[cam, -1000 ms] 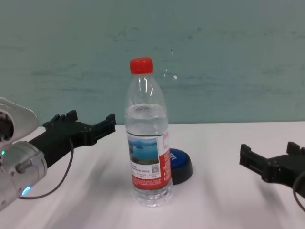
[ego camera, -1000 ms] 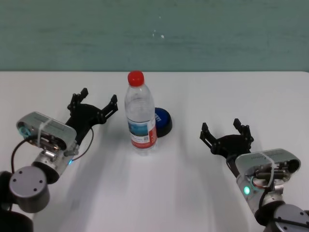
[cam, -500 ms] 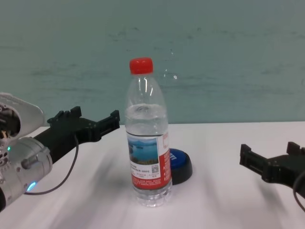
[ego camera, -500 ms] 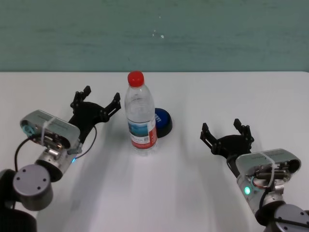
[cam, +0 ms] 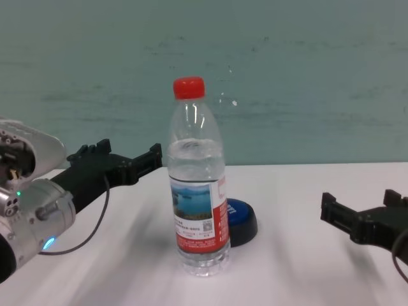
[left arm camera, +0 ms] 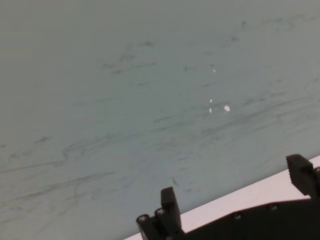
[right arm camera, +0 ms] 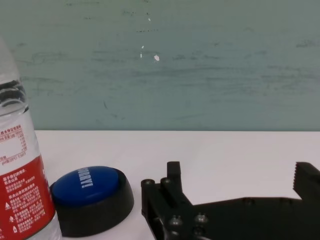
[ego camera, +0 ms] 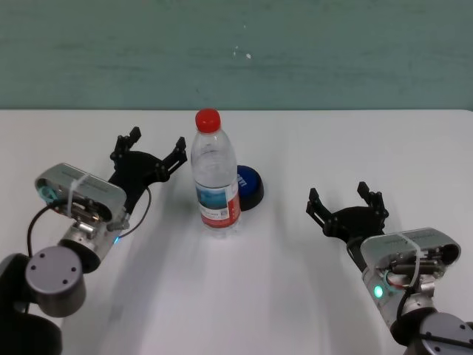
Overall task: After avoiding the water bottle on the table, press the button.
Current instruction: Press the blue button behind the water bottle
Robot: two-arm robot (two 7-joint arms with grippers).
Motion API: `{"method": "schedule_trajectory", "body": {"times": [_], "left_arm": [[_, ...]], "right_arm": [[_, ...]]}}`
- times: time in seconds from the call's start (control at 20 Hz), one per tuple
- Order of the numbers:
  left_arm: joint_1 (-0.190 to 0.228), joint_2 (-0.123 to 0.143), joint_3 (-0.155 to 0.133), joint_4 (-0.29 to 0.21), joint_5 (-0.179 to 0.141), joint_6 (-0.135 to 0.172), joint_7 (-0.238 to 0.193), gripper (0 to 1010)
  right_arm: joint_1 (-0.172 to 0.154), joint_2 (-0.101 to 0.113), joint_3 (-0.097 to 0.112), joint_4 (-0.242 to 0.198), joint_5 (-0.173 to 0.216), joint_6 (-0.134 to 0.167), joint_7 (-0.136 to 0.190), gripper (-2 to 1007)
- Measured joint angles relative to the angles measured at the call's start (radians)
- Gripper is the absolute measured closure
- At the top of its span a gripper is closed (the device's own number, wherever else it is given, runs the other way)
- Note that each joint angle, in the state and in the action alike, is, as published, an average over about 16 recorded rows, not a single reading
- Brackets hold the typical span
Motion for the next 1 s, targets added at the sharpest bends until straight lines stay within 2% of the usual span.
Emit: {"method": "schedule_trajectory", "body": {"times": [1.0], "left_arm": [[-0.022, -0.017, 0.012, 0.029, 0.023, -0.008, 0.014, 0]], "right_arm": [[0.000, 0.000, 0.000, 0.000, 0.000, 0.000, 0.000, 1]]}}
